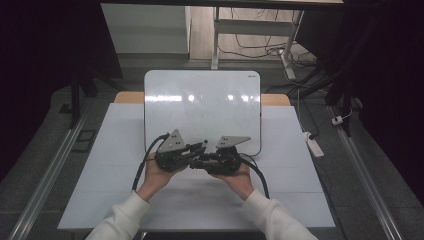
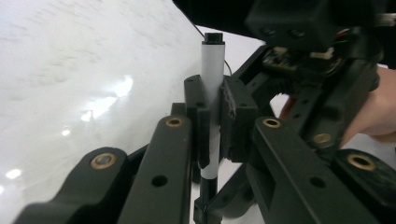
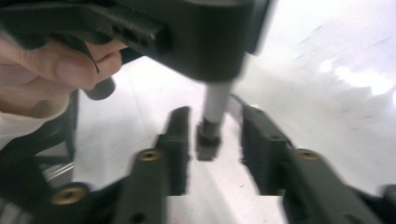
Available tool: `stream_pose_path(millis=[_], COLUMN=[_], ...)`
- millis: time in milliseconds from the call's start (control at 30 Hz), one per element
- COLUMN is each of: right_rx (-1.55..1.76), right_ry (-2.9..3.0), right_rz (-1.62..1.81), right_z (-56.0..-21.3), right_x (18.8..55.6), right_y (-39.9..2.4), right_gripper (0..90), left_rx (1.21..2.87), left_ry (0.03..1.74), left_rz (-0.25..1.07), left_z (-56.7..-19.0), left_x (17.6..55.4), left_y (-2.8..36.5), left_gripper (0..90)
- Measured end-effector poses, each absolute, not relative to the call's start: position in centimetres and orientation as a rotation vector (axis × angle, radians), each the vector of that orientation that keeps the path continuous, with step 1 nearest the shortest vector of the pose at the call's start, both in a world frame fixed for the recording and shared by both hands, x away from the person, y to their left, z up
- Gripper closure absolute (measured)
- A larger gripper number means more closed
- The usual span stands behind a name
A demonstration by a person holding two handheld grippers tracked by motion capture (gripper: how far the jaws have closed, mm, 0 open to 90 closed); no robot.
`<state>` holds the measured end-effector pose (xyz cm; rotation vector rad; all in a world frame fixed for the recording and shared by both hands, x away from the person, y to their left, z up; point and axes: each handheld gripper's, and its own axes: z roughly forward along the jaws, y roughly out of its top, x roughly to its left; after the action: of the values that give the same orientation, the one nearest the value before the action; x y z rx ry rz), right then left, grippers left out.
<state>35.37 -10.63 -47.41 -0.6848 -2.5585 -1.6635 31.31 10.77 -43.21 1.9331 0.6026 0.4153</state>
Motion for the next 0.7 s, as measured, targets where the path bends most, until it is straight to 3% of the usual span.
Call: stream_pose_path(millis=[200,700], right_rx=[-0.711,-0.923], right_ry=[-2.609,-2.676], right_rz=[-1.786,-1.845], right_z=[-46.6,-46.3], right_x=[34.6,32.8], right_y=[-12.5,-20.9], right_gripper=[46.5,44.4], left_rx=[1.895,1.892], left_ry=[0.674,0.826], left_rz=[0.436,0.518], left_z=[-42.5,-42.0], left_x=[31.5,31.4], left_y=[13.1,17.2], left_gripper=[81.8,81.8])
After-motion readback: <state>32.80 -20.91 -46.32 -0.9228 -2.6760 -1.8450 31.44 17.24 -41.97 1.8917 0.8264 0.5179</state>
